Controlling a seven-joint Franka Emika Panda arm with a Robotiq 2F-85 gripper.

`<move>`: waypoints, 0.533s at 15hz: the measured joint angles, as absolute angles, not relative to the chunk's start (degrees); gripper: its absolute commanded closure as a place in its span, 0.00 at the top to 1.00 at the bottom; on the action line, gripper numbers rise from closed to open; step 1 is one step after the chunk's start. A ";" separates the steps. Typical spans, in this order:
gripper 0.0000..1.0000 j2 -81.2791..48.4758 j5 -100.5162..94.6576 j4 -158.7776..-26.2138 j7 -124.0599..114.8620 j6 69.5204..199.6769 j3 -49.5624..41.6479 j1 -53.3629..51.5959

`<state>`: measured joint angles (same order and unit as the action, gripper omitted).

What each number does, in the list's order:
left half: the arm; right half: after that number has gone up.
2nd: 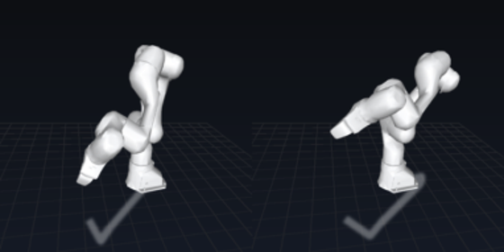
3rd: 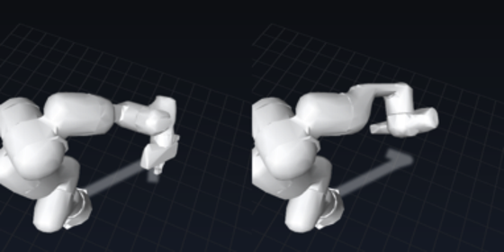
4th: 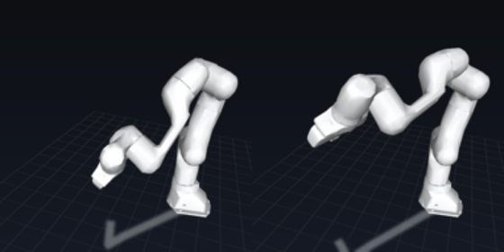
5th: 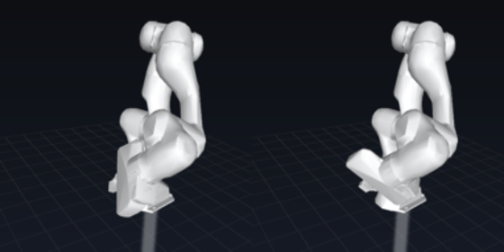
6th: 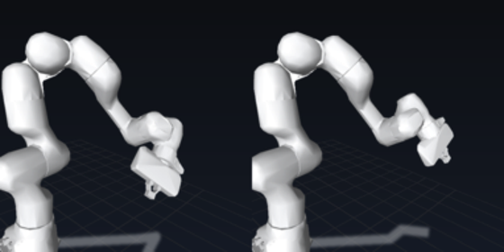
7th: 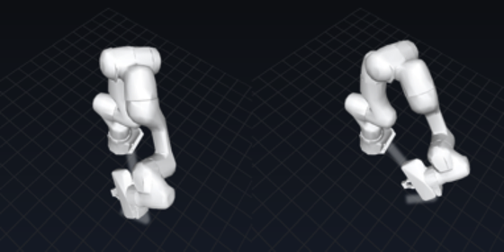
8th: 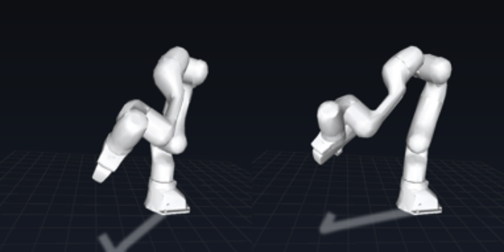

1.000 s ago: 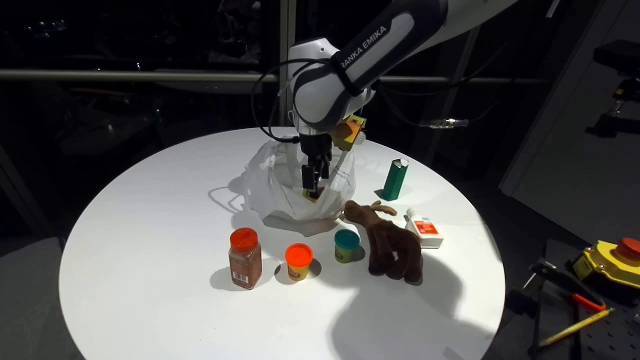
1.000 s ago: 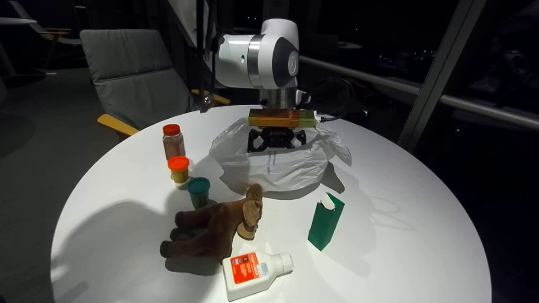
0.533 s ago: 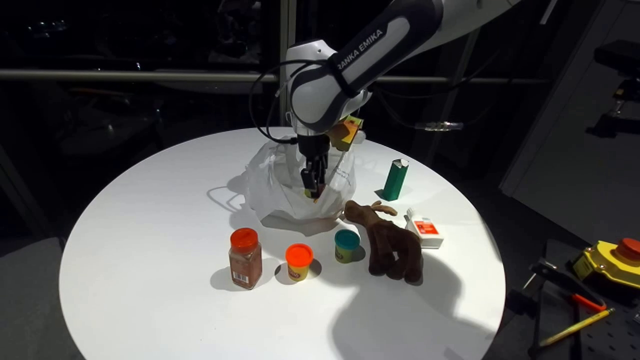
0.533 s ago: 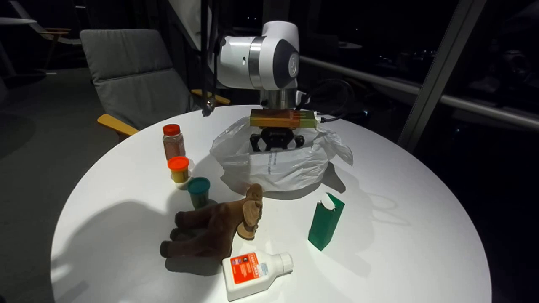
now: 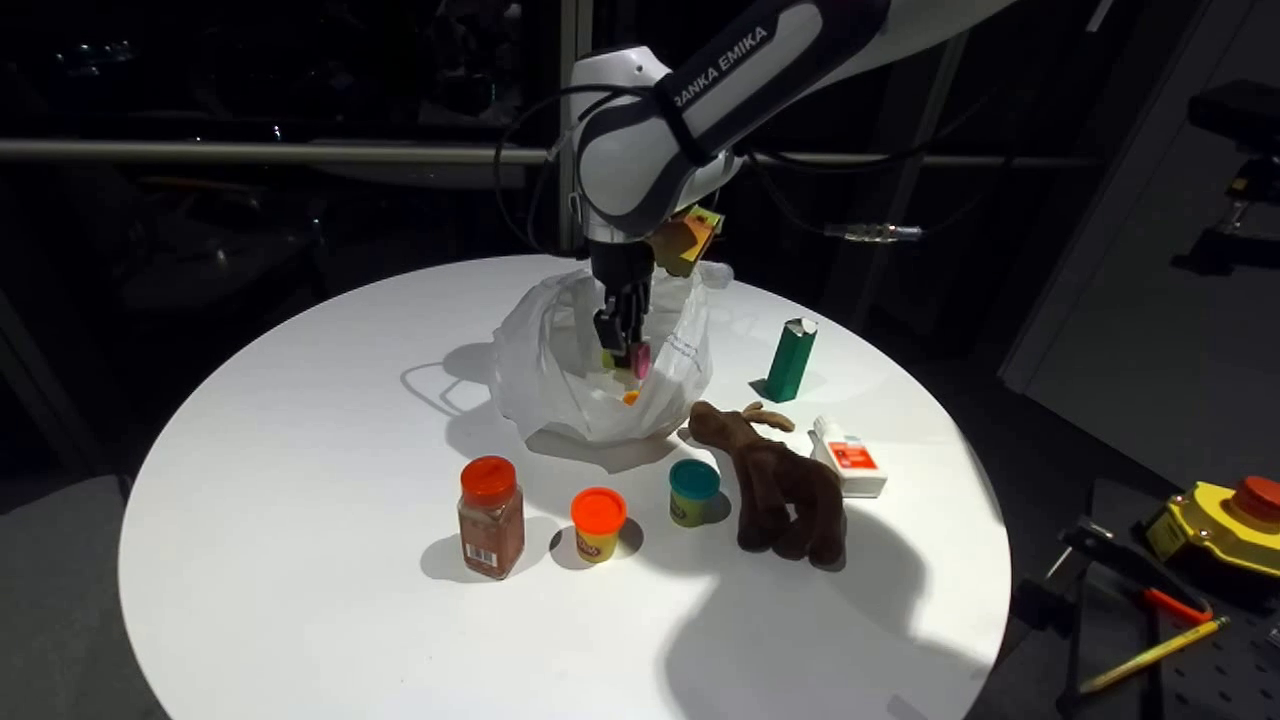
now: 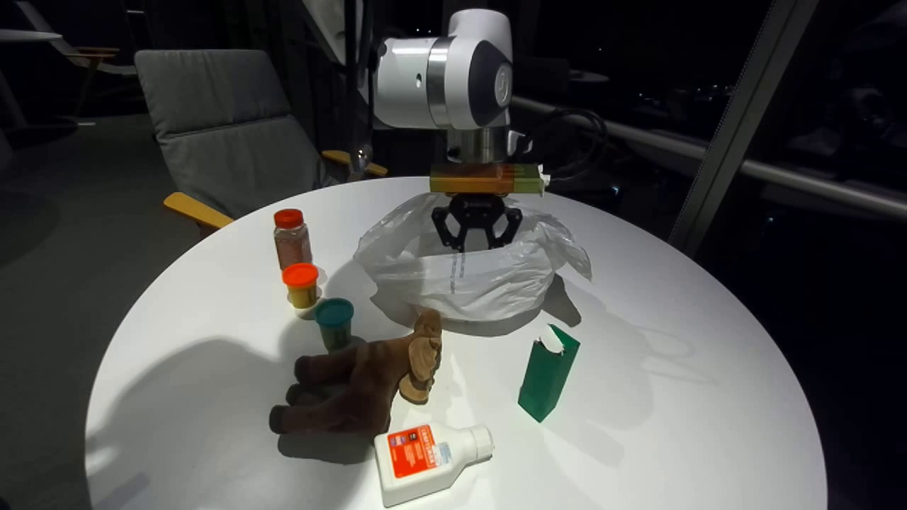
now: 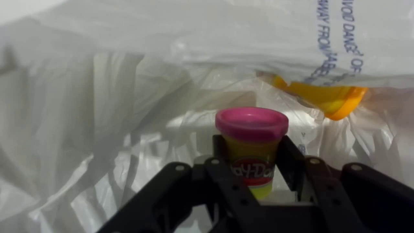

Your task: Take everything out of the plastic bag

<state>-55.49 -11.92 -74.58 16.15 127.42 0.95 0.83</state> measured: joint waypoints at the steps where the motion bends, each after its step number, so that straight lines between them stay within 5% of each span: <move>1: 0.18 -54.78 -11.90 -74.40 15.56 127.00 0.91 0.83; 8: 0.18 -46.57 -11.89 -75.50 12.40 116.27 0.94 -0.14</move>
<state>-46.57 -11.89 -75.50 12.40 116.27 0.94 -0.14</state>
